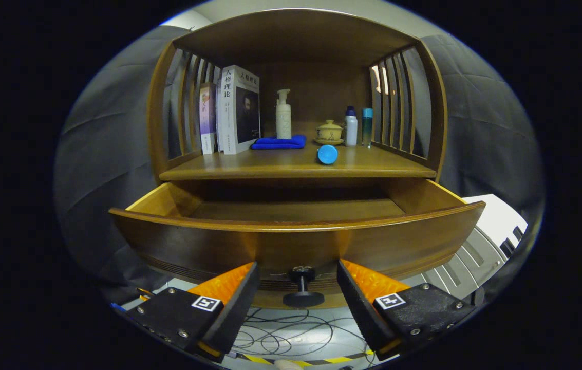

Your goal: Pull open the drawer, take out the items inside it, and place them on the countertop above the cabinet.

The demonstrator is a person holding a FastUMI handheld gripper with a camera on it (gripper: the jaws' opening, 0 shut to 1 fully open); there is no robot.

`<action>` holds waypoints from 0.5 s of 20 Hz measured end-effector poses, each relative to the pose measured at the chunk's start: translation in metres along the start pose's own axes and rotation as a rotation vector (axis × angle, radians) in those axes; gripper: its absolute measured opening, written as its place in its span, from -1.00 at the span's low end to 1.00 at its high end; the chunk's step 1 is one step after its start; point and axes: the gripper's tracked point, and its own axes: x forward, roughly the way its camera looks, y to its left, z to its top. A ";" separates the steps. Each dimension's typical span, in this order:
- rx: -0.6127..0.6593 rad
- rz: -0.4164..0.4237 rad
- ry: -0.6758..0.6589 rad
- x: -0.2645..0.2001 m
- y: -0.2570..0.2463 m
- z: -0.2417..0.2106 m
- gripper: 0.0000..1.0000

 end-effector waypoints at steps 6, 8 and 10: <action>0.001 -0.006 -0.001 0.046 0.002 0.019 0.87; 0.000 -0.009 -0.002 0.060 0.003 0.024 0.88; 0.001 -0.009 -0.004 0.072 0.004 0.029 0.88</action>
